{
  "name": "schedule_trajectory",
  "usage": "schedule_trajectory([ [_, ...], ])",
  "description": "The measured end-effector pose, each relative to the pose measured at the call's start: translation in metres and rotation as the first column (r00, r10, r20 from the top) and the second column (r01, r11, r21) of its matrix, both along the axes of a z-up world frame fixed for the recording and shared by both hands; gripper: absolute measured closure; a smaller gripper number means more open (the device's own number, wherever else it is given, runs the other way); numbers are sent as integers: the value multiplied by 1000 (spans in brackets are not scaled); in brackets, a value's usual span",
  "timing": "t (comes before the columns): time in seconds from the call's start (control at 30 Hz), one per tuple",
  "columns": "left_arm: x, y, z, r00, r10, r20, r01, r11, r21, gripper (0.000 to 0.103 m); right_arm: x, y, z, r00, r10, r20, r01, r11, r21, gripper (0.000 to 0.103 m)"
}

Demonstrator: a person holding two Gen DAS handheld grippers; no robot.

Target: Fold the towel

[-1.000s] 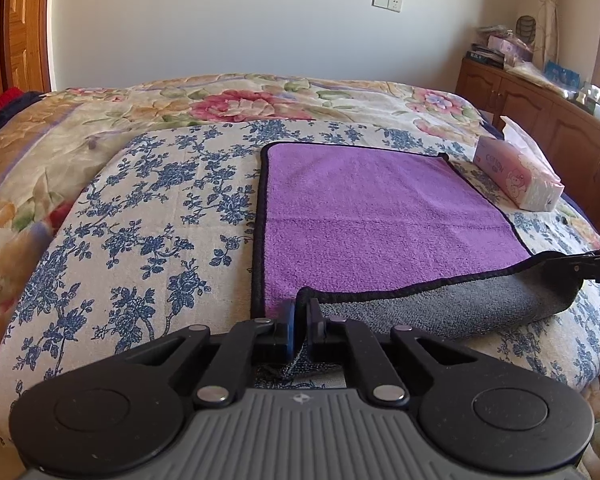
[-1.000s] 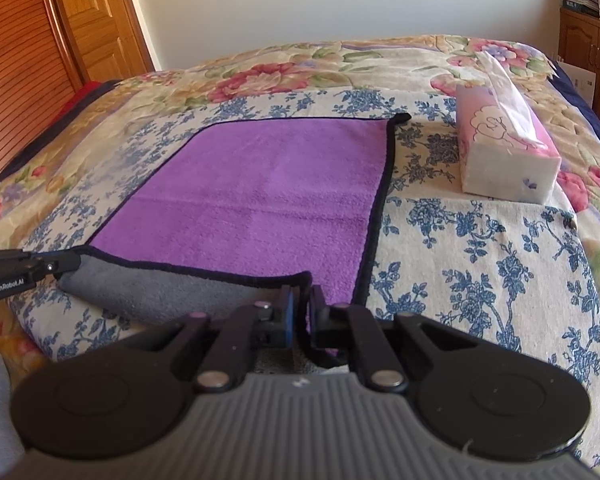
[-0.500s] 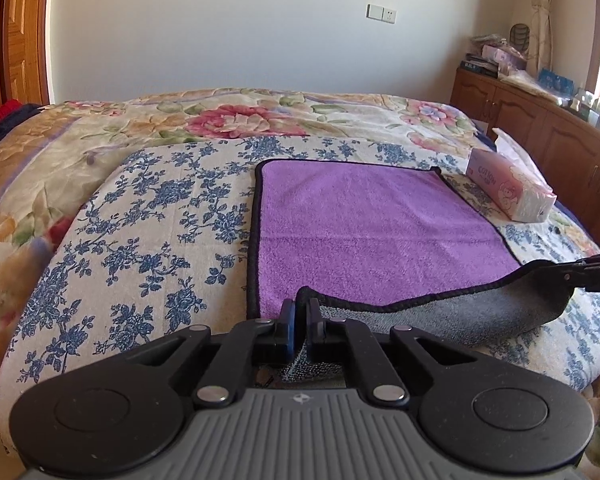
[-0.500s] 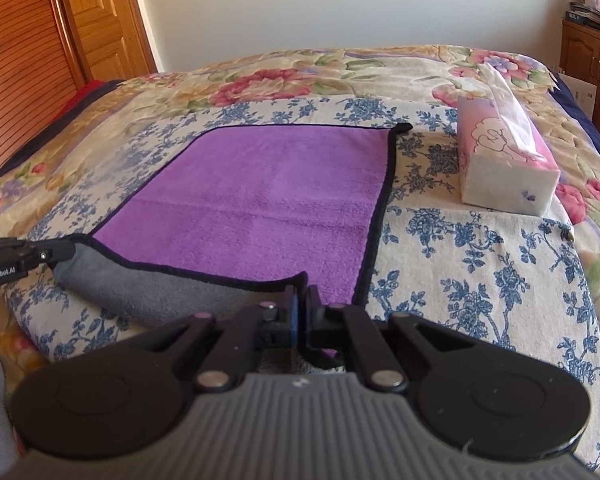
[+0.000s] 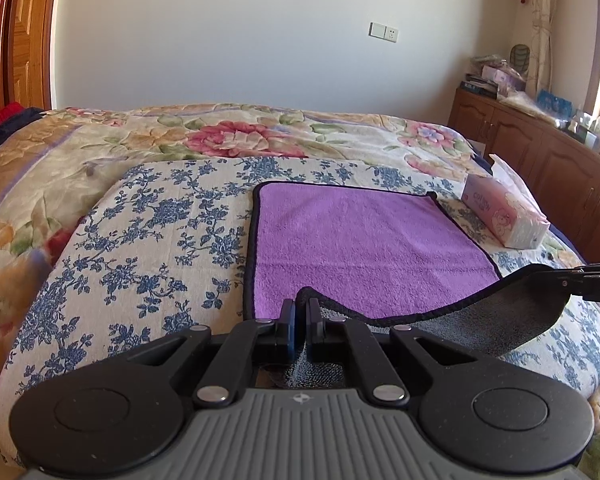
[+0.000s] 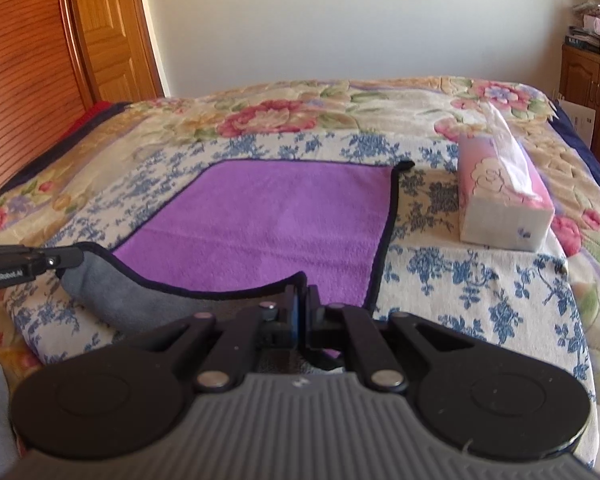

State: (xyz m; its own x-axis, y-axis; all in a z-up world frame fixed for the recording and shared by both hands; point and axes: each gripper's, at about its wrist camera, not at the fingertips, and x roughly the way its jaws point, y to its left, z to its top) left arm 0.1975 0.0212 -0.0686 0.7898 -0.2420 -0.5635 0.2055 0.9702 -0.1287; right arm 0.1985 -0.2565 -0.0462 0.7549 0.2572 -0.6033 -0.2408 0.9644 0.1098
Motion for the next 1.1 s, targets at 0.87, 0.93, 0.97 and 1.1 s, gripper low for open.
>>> schedule_trajectory([
  [0.87, 34, -5, 19, 998, 0, 70, 2, 1000, -26, 98, 25, 3, 15, 992, 17, 127, -17, 1000, 3, 99],
  [0.93, 37, -7, 20, 997, -4, 74, 6, 1000, -27, 98, 27, 3, 16, 990, 23, 139, -24, 1000, 4, 99],
  [0.97, 39, -8, 21, 997, -6, 75, 8, 1000, -25, 98, 28, 4, 17, 989, 24, 143, -25, 1000, 0, 99],
  [1.1, 45, -10, 21, 997, -9, 78, 11, 1000, -22, 98, 33, 5, 18, 987, 30, 155, -28, 999, -15, 99],
])
